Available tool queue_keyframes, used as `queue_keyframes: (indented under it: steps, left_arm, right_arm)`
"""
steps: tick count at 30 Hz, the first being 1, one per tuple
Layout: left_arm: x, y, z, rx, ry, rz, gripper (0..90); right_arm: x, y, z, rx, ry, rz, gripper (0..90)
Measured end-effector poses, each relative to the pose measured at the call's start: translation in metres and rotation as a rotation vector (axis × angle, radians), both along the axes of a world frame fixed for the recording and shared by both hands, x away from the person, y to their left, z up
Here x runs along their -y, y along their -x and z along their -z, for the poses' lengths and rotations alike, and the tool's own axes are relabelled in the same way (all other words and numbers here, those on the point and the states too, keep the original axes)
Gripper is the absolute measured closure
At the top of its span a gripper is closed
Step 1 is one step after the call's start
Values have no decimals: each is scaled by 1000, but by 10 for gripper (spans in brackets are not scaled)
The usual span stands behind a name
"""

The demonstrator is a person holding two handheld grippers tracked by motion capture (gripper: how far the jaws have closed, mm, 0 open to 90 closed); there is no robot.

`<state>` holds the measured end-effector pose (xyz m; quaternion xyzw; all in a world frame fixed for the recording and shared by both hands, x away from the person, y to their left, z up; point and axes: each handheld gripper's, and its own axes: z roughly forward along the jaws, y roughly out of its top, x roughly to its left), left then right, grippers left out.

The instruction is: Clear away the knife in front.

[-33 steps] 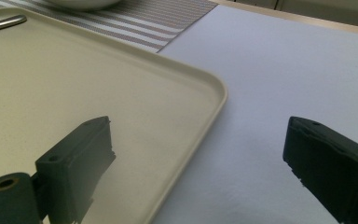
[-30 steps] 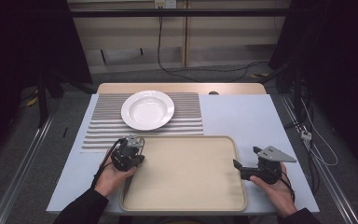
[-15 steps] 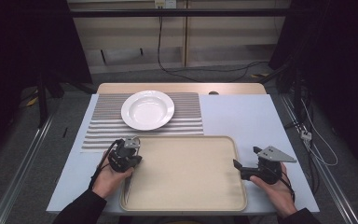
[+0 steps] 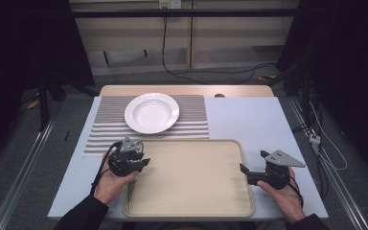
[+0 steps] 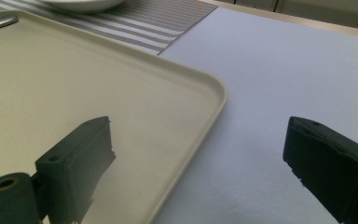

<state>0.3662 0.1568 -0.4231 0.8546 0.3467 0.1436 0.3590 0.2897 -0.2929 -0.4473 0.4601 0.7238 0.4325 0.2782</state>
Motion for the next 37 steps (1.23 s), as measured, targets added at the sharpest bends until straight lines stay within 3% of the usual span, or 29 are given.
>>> queue_keyframes:
  steps: [3, 8, 11, 15, 18, 24, 25, 29, 34, 37]
  left_arm:
    - [0, 2, -3, 21, 25, -32, 381]
    - [-8, 6, -11, 55, 102, -72, 120]
    - [-17, 9, -15, 70, 137, -72, 85]
    - [-29, 16, -14, 80, 140, -39, 59]
    - [-37, 21, -12, 84, 158, -68, 58]
    - [-50, 31, -8, 89, 140, -147, 68]
    - [-52, 32, -6, 94, 160, -155, 69]
    - [-55, 36, 2, 100, 159, -130, 68]
    - [-60, 35, 0, 131, 171, -141, 67]
    - [-62, 33, 0, 111, 168, -162, 68]
  right_arm:
    - [0, 0, 0, 0, -3, -1, 83]
    - [0, 0, 0, 3, -6, -2, 83]
    - [1, 0, 0, 0, -9, 2, 83]
    - [2, 1, -1, 4, -15, 7, 82]
    - [3, 2, -1, 5, -20, 12, 82]
    - [4, 3, -2, 5, -20, 21, 81]
    - [4, 3, -2, 5, -22, 21, 80]
    - [4, 4, -2, 8, -22, 24, 77]
    - [5, 5, -1, 8, -20, 32, 74]
    - [6, 5, -1, 1, -21, 44, 69]
